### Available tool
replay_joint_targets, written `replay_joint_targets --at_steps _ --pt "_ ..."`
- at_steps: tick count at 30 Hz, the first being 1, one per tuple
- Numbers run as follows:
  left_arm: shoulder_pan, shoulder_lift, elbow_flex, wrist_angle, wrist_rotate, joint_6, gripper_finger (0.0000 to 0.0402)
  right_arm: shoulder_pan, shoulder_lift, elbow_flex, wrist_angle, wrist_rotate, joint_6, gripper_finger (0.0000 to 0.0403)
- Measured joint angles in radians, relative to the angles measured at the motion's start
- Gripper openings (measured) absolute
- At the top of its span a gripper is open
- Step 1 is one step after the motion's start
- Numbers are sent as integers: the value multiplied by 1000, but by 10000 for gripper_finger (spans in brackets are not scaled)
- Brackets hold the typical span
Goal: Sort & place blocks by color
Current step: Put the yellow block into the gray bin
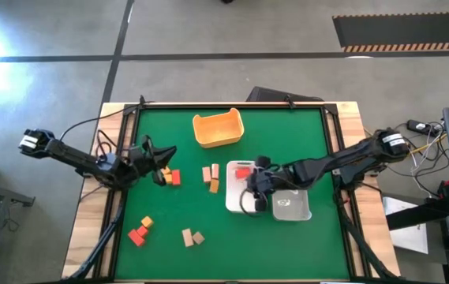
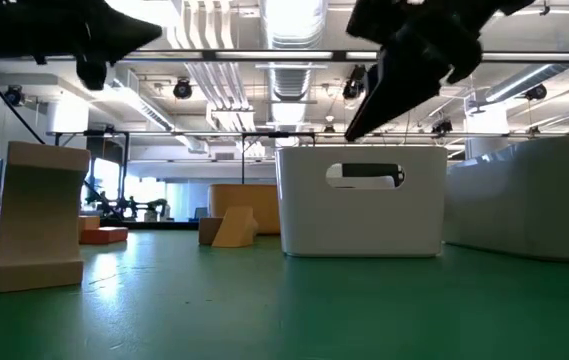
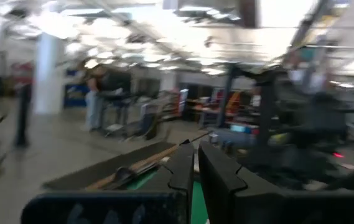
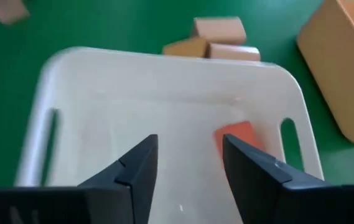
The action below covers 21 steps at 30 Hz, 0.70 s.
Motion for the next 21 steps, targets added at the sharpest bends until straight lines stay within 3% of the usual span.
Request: replay_joint_targets --at_steps 8,12,16,18,21 --pt "0 137 44 -21 -141 -134 8 100 -123 -161 210 131 -32 131" --pt "0 216 107 -204 -166 -310 2 104 -194 -235 308 131 -51 121" --pt "2 259 222 -606 -169 -608 1 104 -253 -280 340 131 -65 113" --pt "12 271 308 -925 -144 -839 0 104 -275 -293 340 131 -66 110" --pt "39 304 449 -1447 -25 -1181 0 104 -294 -306 346 130 -72 105"
